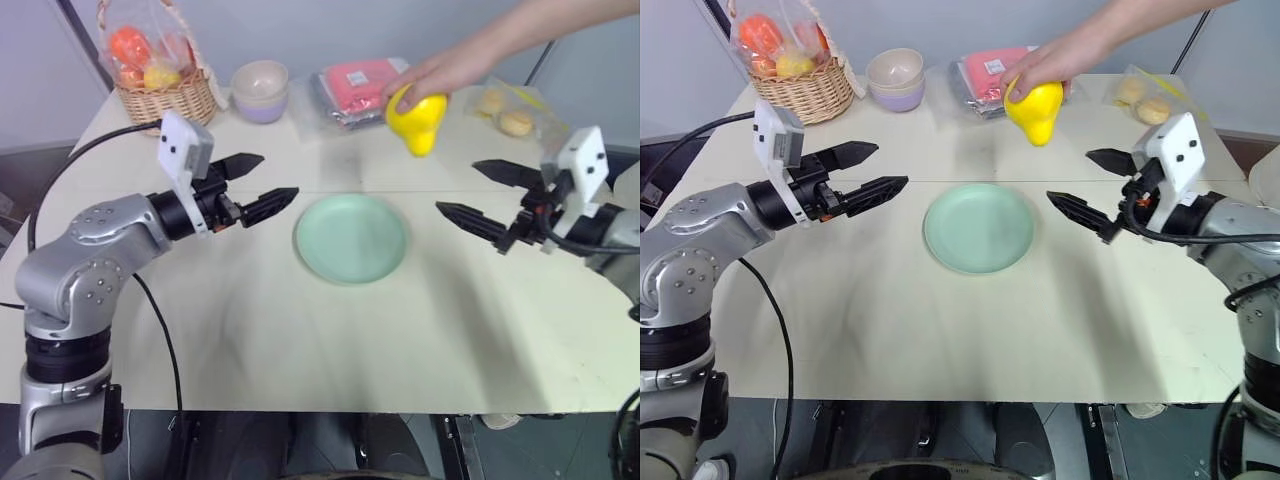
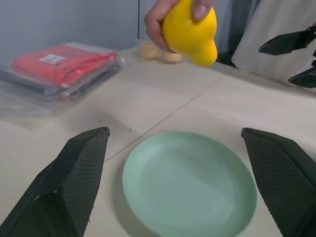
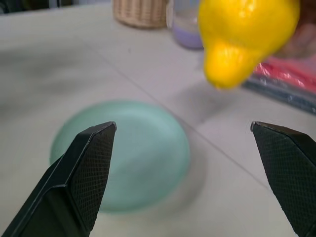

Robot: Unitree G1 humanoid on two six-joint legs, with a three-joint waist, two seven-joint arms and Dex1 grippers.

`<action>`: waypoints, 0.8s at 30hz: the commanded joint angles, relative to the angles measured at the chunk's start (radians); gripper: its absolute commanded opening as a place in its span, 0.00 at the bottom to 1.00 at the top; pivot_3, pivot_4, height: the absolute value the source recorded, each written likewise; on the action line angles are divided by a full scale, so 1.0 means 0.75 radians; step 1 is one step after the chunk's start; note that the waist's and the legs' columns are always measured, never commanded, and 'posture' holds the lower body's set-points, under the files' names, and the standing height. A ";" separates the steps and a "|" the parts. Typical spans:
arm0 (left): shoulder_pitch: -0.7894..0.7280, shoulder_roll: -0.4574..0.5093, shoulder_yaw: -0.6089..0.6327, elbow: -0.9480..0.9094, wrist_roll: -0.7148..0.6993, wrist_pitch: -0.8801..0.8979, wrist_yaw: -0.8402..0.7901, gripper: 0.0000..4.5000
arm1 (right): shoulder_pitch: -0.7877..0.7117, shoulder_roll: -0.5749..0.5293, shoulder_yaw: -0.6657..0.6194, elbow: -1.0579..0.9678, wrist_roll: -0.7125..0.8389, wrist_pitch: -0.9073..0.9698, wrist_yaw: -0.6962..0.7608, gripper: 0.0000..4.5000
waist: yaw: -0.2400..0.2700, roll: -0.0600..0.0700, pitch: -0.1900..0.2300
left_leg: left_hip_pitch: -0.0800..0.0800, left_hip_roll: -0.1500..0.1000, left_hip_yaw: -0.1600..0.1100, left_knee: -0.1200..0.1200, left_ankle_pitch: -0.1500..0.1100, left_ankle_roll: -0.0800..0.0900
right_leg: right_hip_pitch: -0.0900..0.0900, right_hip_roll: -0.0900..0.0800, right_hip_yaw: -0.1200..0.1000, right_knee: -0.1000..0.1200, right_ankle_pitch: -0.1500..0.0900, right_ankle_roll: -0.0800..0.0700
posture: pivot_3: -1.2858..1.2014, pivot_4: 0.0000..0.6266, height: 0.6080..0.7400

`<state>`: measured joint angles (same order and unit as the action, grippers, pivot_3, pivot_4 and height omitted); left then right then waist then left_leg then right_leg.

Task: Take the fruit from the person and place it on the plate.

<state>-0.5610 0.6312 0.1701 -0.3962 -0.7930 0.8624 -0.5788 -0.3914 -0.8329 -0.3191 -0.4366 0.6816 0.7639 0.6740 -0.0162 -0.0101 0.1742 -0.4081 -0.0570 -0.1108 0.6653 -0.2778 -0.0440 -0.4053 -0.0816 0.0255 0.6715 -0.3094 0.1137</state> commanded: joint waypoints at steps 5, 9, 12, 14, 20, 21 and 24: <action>-0.040 -0.006 -0.004 -0.005 0.025 -0.037 0.001 0.99 | -0.338 0.272 0.066 0.125 0.029 0.206 -0.395 1.00 | 0.004 0.000 0.000 | 0.000 0.000 0.000 -0.001 0.000 -0.001 | -0.001 0.000 0.000 -0.001 0.000 0.000 | 0.52 0.24 1.00; -0.025 -0.004 -0.021 -0.018 0.054 -0.052 -0.001 0.99 | -0.427 0.359 0.092 0.141 0.043 0.287 -0.466 1.00 | 0.006 0.000 0.000 | -0.001 0.000 0.000 -0.002 0.001 -0.001 | -0.001 -0.001 0.000 -0.001 0.000 0.000 | 0.52 0.24 1.00; -0.021 -0.011 -0.016 -0.029 0.047 -0.049 0.007 0.99 | -0.452 0.376 0.108 0.180 0.028 0.291 -0.481 1.00 | 0.006 0.000 0.000 | -0.001 -0.001 0.000 -0.002 0.001 -0.001 | -0.001 -0.001 0.000 -0.001 0.000 0.000 | 0.52 0.24 1.00; -0.016 -0.011 -0.009 -0.032 0.048 -0.050 0.012 0.99 | -0.472 0.387 0.129 0.216 0.007 0.280 -0.491 1.00 | 0.002 0.000 0.000 | -0.001 -0.001 0.000 -0.002 0.001 -0.001 | -0.001 -0.001 0.000 -0.001 0.000 0.000 | 0.52 0.24 1.00; -0.008 -0.012 -0.002 -0.046 0.047 -0.048 0.027 0.99 | -0.543 0.425 0.180 0.336 -0.074 0.227 -0.500 1.00 | -0.006 0.000 0.000 | -0.001 0.000 0.000 -0.002 0.001 -0.001 | -0.003 0.000 0.000 0.000 0.000 0.000 | 0.52 0.24 1.00; -0.007 -0.013 -0.001 -0.049 0.046 -0.048 0.029 0.99 | -0.553 0.431 0.186 0.354 -0.085 0.217 -0.497 1.00 | -0.006 0.000 0.000 | -0.001 0.000 0.000 -0.002 0.001 -0.001 | -0.003 0.000 0.000 0.000 0.000 0.000 | 0.52 0.24 1.00; -0.005 -0.011 0.002 -0.056 0.047 -0.048 0.035 0.99 | -0.586 0.446 0.200 0.401 -0.116 0.191 -0.485 1.00 | -0.005 0.000 0.000 | -0.001 0.000 0.000 -0.002 0.001 -0.001 | -0.003 0.000 0.000 0.000 0.000 0.000 | 0.52 0.24 1.00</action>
<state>-0.5600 0.6192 0.1489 -0.4031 -0.7543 0.8437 -0.5579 -0.8024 -0.4989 -0.1623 -0.1307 0.6034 0.9367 0.3040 -0.0199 -0.0100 0.1743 -0.4086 -0.0574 -0.1105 0.6635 -0.2774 -0.0448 -0.4072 -0.0819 0.0259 0.6714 -0.3093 0.1135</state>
